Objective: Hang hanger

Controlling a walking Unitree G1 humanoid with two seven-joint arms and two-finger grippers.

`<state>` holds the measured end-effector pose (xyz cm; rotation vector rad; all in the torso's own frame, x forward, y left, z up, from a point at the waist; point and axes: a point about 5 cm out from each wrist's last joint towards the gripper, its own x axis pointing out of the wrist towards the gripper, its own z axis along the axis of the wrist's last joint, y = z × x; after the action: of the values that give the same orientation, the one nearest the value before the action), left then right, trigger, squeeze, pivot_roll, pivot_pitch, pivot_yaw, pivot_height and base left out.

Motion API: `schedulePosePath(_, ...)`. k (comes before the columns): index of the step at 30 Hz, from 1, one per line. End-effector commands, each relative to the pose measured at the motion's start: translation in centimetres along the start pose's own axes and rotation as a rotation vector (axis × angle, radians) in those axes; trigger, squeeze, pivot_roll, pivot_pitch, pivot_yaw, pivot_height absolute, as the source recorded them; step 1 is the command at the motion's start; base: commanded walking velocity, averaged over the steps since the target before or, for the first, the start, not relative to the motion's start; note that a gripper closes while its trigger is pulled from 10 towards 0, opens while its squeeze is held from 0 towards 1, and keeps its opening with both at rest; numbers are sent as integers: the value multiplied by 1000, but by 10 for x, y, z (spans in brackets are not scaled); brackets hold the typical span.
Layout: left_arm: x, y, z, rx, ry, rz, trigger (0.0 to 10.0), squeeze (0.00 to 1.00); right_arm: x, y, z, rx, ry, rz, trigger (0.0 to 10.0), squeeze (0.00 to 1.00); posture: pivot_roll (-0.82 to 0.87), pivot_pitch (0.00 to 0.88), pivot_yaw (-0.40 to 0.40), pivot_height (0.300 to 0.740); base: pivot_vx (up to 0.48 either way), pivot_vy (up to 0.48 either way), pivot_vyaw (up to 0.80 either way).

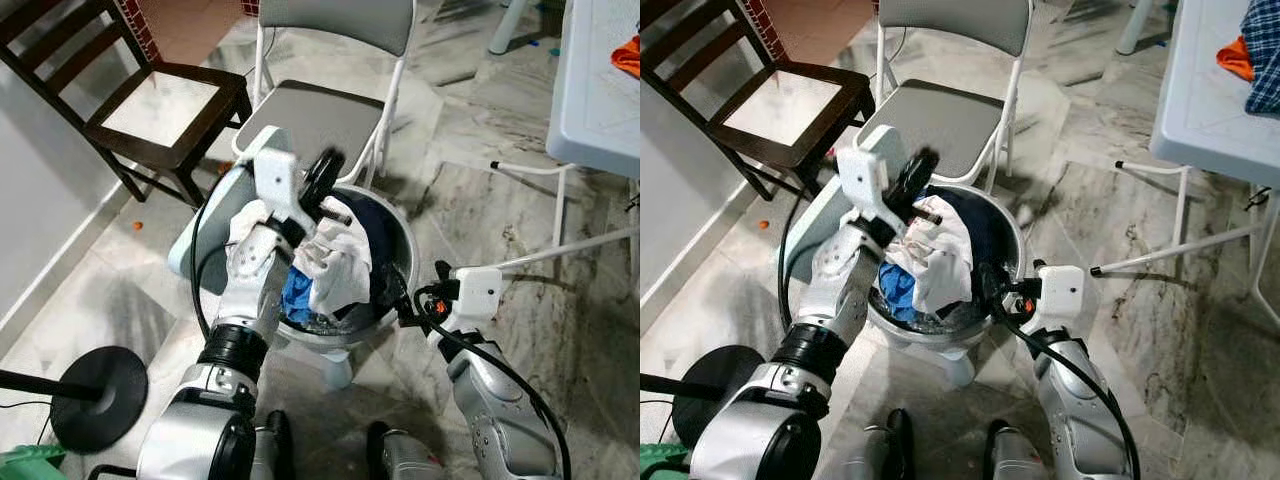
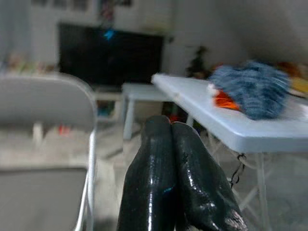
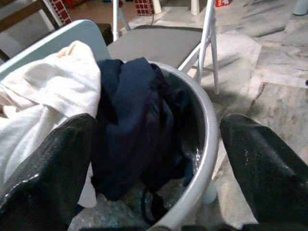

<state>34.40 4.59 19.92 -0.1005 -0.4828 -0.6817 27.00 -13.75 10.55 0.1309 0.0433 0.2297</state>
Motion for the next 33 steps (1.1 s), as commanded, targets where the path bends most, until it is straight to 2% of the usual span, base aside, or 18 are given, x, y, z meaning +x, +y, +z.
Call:
schedulePosePath(1, -11, -2, -12, 15, 50, -11, 0, 0, -3, 2, -7, 3, 25, 4, 10000, 0, -136, 256, 77, 740, 0, 0, 0)
schedulePosePath(2, -14, -2, -16, 10, 68, -2, 0, 0, -4, 3, -7, 3, 26, 5, 10000, 0, -136, 256, 77, 740, 0, 0, 0)
schedulePosePath(3, -26, 2, -26, 12, 130, 58, 5412, 0, -4, 4, -8, 0, 29, 8, 10000, 0, -138, 257, 76, 740, 0, 0, 0)
schedulePosePath(4, -26, 2, -26, 12, 130, 58, 5412, 0, -4, 4, -8, 0, 29, 8, 10000, 0, -138, 257, 76, 740, 0, 0, 0)
schedulePosePath(5, -33, 6, -30, -4, 160, 115, 10000, 0, -5, 4, -8, 0, 30, 8, 10000, 0, -138, 258, 73, 740, 0, 0, 0)
schedulePosePath(6, -36, 7, -31, -64, 160, 129, 10000, 1000, -5, 4, -9, 0, 31, 8, 10000, 0, -138, 259, 71, 740, 0, 0, 0)
schedulePosePath(8, -42, 10, -32, -113, 163, 152, 10000, 1000, -6, 4, -10, -2, 35, 10, 10000, 0, -138, 261, 69, 740, 0, 0, 0)
schedulePosePath(10, -50, 15, -30, -119, 175, 223, 10000, 1000, -6, 4, -11, -5, 42, 16, 10000, 0, -135, 261, 65, 740, 0, 0, 0)
schedulePosePath(15, -59, 19, -33, -105, 207, 273, 10000, 1000, -6, 5, -12, -6, 45, 22, 10000, 0, -128, 261, 63, 740, 0, 0, 0)
schedulePosePath(17, -69, 24, -42, -176, 270, 341, 10000, 1000, -4, 9, -12, -11, 46, 38, 10000, 0, -126, 262, 63, 740, 0, 0, 0)
schedulePosePath(20, -71, 24, -44, -194, 284, 349, 10000, 1000, -4, 10, -12, -14, 46, 42, 10000, 0, -127, 264, 63, 740, 0, 0, 0)
schedulePosePath(25, -72, 26, -51, -299, 343, 389, 10000, 1000, -6, 12, -14, -19, 51, 50, 10000, 0, -128, 265, 65, 740, 0, 0, 0)
schedulePosePath(33, -64, 21, -51, -354, 350, 366, 10000, 1000, -7, 12, -14, -28, 53, 52, 10000, 0, -141, 261, 66, 740, 0, 0, 0)
